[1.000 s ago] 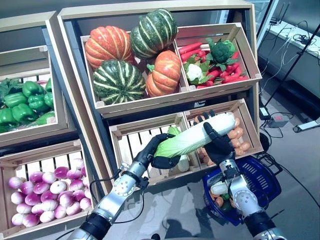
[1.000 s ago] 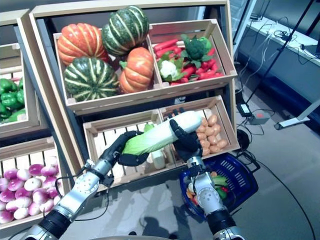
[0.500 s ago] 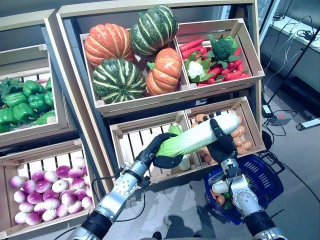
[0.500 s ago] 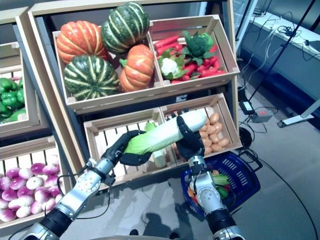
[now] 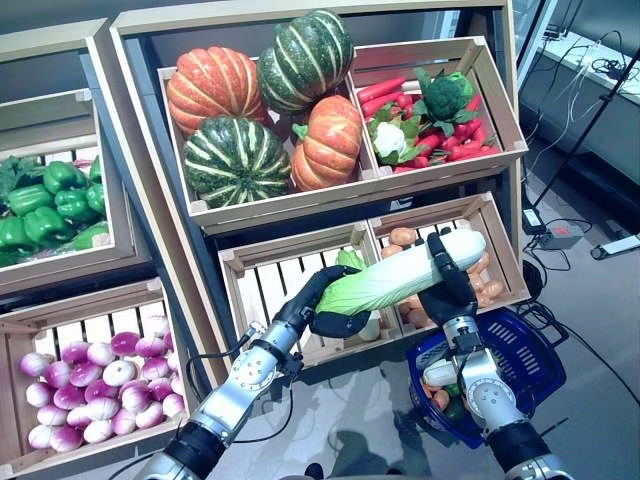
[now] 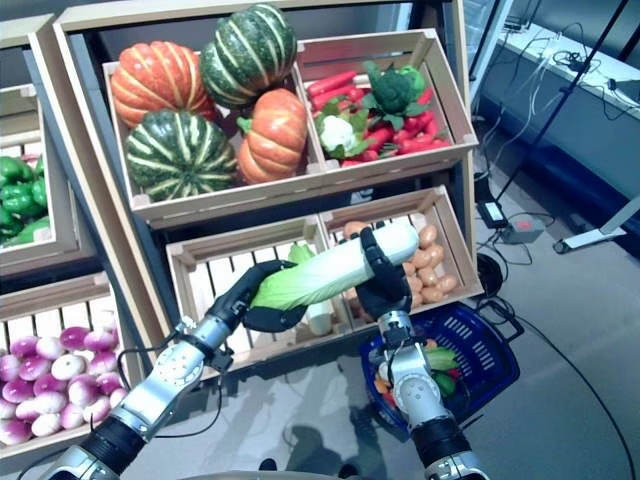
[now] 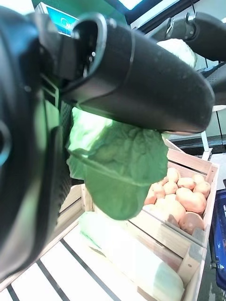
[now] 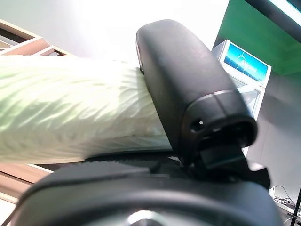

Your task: Put vegetables into the basket

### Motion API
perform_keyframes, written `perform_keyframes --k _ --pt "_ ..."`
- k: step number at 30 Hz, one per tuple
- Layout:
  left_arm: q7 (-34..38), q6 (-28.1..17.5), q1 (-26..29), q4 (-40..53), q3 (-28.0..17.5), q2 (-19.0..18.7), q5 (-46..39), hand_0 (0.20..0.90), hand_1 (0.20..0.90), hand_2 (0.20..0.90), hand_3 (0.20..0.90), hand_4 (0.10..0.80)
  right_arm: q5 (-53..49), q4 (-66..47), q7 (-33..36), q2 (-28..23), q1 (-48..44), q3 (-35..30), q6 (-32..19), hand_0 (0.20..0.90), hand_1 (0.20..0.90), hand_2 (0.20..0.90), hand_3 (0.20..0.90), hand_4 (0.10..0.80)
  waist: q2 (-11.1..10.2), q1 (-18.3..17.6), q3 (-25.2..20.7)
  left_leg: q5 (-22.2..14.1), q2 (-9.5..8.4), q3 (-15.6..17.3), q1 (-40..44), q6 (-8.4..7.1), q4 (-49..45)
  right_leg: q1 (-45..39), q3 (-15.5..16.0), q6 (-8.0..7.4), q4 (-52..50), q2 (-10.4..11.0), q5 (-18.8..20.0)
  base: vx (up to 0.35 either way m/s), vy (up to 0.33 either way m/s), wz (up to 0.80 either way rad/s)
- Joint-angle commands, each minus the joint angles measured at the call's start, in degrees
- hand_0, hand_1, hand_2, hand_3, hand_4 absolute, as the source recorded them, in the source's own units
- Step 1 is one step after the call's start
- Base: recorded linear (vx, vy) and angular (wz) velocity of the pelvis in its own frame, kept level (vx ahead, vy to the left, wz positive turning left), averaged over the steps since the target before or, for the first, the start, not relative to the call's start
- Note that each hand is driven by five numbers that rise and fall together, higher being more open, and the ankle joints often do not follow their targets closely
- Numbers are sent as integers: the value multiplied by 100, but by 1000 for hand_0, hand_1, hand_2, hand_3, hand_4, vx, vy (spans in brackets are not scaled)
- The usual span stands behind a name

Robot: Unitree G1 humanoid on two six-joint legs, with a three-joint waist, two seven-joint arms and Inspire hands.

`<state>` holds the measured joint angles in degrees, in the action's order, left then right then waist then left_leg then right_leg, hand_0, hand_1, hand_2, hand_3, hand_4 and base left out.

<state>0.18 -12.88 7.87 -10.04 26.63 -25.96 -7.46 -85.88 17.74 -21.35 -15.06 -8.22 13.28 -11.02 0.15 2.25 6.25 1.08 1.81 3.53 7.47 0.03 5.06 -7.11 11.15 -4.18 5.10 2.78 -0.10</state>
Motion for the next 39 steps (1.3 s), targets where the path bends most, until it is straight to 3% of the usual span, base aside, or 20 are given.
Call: perform_keyframes --k 1,7,16,30,39 --pt "-387 -224 734 132 522 -22 221 900 900 900 900 800 82 -489 -298 276 -1157 -623 -511 300 300 300 300 400 -196 -79 -293 -89 -106 -48 -117 -26 -6 -31 -162 -46 -10 227 352 0 0 0" --pt "-305 57 615 -168 425 -61 117 900 900 900 900 800 345 -204 -112 114 -928 -679 -526 300 300 300 300 400 -184 -147 -319 -100 -75 8 -93 -40 -6 -26 -215 -56 -10 212 353 18 5 -1" --pt "30 22 -326 -1092 -53 -101 491 900 900 900 900 800 376 577 33 93 134 -1192 -676 300 300 300 300 400 -133 -301 -218 -48 -3 179 -128 -40 -6 111 -367 -56 -38 170 421 6 1 -8" --pt "353 159 -8 -2002 -178 -5 476 900 900 900 900 800 360 1934 481 -311 -120 -1844 -880 300 300 300 300 400 -90 -347 -38 -75 34 179 -56 -85 -6 59 -436 -37 -21 140 426 16 -23 -6" --pt "147 115 139 -1500 -113 -206 -262 900 900 900 900 800 1573 2892 1673 -1136 -785 -2238 -1283 300 300 300 300 400 -56 -151 37 -77 20 117 -46 -89 -22 27 -347 -4 -66 149 409 60 -49 0"
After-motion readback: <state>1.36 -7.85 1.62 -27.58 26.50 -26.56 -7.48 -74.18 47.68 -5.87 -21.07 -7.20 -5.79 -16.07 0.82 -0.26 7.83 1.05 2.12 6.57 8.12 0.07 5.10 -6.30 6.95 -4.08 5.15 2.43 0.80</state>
